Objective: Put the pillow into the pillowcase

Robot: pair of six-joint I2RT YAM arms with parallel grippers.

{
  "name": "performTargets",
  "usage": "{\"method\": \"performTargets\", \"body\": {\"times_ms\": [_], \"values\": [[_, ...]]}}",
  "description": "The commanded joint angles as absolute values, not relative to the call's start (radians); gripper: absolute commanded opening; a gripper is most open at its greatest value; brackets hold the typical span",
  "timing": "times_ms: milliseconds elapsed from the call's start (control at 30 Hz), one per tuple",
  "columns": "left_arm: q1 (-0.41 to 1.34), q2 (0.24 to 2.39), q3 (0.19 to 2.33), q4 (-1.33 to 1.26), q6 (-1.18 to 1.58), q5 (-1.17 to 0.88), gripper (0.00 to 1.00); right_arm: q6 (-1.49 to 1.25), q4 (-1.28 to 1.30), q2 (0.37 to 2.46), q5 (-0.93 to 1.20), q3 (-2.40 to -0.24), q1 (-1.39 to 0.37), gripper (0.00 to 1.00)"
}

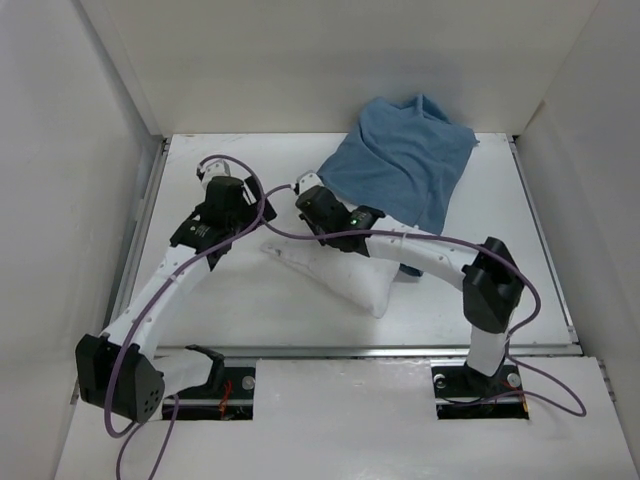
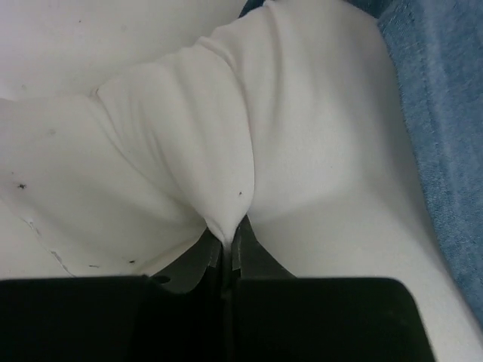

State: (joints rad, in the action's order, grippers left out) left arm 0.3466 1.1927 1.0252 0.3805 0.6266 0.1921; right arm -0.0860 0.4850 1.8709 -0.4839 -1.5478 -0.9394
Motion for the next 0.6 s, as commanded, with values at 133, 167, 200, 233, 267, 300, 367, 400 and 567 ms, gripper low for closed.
{"method": "performTargets", "body": {"times_ms": [133,167,200,233,267,300,367,400,567], "values": [[0.345,1.120,0.928,0.264,0.615,0.123,1.00,-0.083,0.477,1.586,-0.347,-1.629,-0.729,0.00],[0.345,1.129,0.919,0.247,0.615,0.106,1.00,-0.083,0.463,1.524,-0.319,-1.629,-0.706,0.00],[0.345,1.129,0.910,0.212,0.615,0.079,1.00,-0.071,0.440,1.499,-0.295,-1.640,-0.683,0.00],[0.345,1.146,0.896,0.195,0.603,0.058,1.00,-0.060,0.440,1.479,-0.264,-1.649,-0.661,0.00],[0.345,1.155,0.887,0.172,0.589,0.036,1.00,-0.060,0.440,1.465,-0.223,-1.675,-0.625,0.00],[0.345,1.173,0.867,0.110,0.589,0.006,1.00,-0.048,0.449,1.454,-0.209,-1.693,-0.609,0.00],[0.345,1.195,0.839,0.020,0.577,-0.108,1.00,-0.037,0.460,1.442,-0.171,-1.726,-0.571,0.00],[0.354,1.224,0.827,-0.030,0.566,-0.147,1.00,-0.037,0.460,1.442,-0.157,-1.759,-0.562,0.00],[0.462,1.347,0.850,-0.267,0.557,-0.231,1.00,-0.028,0.512,1.451,-0.138,-1.842,-0.532,0.00]]}}
